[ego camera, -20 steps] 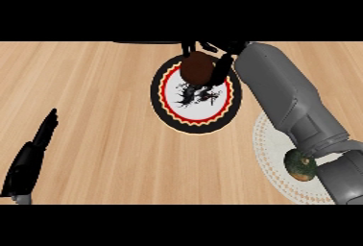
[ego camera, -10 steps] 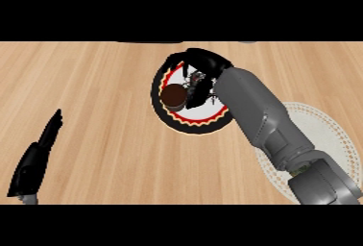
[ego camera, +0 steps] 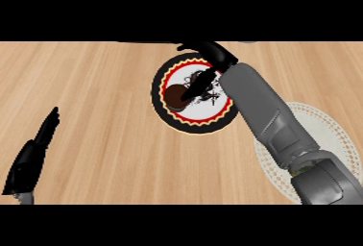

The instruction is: Pick the cupcake from the placemat and place it in the plate

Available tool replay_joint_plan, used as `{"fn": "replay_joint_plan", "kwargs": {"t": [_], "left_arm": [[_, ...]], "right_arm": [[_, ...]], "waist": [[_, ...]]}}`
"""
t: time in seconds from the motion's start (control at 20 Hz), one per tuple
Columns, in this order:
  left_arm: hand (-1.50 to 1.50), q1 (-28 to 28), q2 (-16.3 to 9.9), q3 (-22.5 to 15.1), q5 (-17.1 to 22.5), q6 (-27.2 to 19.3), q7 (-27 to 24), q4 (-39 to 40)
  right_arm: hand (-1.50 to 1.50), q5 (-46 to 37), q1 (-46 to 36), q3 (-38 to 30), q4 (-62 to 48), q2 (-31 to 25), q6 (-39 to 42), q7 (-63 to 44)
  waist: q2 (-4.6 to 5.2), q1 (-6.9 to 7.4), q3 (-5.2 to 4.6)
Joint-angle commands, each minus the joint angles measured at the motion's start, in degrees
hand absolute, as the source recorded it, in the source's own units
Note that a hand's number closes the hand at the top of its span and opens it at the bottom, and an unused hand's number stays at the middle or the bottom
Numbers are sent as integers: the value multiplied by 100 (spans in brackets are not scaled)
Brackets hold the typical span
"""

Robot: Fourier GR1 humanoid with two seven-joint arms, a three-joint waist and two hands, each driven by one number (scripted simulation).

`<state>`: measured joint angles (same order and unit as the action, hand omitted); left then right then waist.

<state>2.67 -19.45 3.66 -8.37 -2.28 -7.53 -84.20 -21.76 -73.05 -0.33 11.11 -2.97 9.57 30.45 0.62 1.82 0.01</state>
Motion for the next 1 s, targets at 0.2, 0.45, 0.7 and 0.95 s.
{"fn": "replay_joint_plan", "kwargs": {"t": [0.2, 0.45, 0.7, 0.95], "left_arm": [[0, 75, -28, 34, 15, 105, -124, -66], [0, -64, 58, -48, -49, 51, -92, -157], [0, 11, 181, -273, -102, 117, 77, -367], [0, -230, 140, -226, -142, 106, 56, -214]], "right_arm": [[-150, 819, 30, -949, -198, -1103, 541, -135], [-150, 1282, 77, -1430, -336, -1808, 1451, 10], [-150, 1319, 424, -1509, -291, -2142, 1756, 635], [-150, 1127, 608, -1362, -259, -2516, 2038, 977]], "waist": [[51, 67, 2], [134, 217, 12], [174, 348, 25], [264, 424, 30]]}}
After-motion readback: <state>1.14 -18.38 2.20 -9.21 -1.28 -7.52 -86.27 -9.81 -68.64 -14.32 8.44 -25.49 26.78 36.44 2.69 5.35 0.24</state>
